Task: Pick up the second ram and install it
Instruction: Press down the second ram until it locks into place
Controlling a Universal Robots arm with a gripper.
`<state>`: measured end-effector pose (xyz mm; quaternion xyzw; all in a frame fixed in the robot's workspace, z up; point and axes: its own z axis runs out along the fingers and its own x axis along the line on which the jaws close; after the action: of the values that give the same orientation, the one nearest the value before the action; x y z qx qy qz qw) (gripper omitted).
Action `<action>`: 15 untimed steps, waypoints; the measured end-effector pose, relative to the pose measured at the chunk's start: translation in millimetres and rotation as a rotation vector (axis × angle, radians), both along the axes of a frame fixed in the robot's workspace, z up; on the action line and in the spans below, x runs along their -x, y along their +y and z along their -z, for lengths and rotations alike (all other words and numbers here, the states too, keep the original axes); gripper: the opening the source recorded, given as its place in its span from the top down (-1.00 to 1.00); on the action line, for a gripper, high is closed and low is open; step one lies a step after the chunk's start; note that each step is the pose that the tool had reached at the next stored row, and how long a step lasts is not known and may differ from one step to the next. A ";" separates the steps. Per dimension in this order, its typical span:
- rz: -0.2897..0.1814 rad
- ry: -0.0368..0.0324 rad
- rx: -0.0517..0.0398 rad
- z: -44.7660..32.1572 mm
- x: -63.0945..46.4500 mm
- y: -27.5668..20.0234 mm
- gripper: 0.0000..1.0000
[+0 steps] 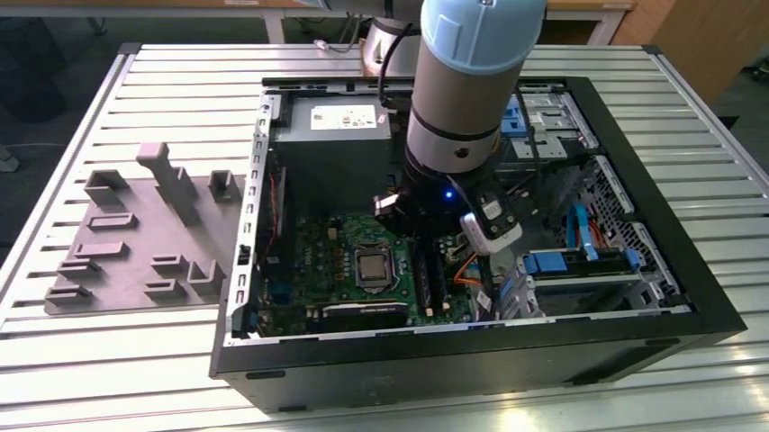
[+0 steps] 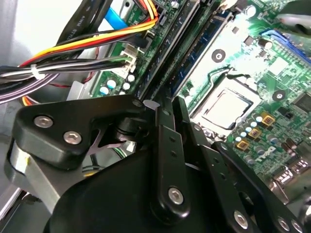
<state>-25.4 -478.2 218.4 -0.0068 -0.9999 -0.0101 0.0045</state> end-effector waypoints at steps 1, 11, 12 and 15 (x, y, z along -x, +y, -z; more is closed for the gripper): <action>0.000 0.0002 0.0000 -2.5 0.0 0.0 0.58; 0.000 0.0024 0.0001 -19.2 0.0 0.0 0.58; 0.000 0.0026 0.0001 -20.0 0.0 0.0 0.61; 0.000 0.0025 -0.0003 -20.2 0.0 0.0 0.79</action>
<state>-25.4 -478.2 238.6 -0.0068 -0.9999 -0.0103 0.0057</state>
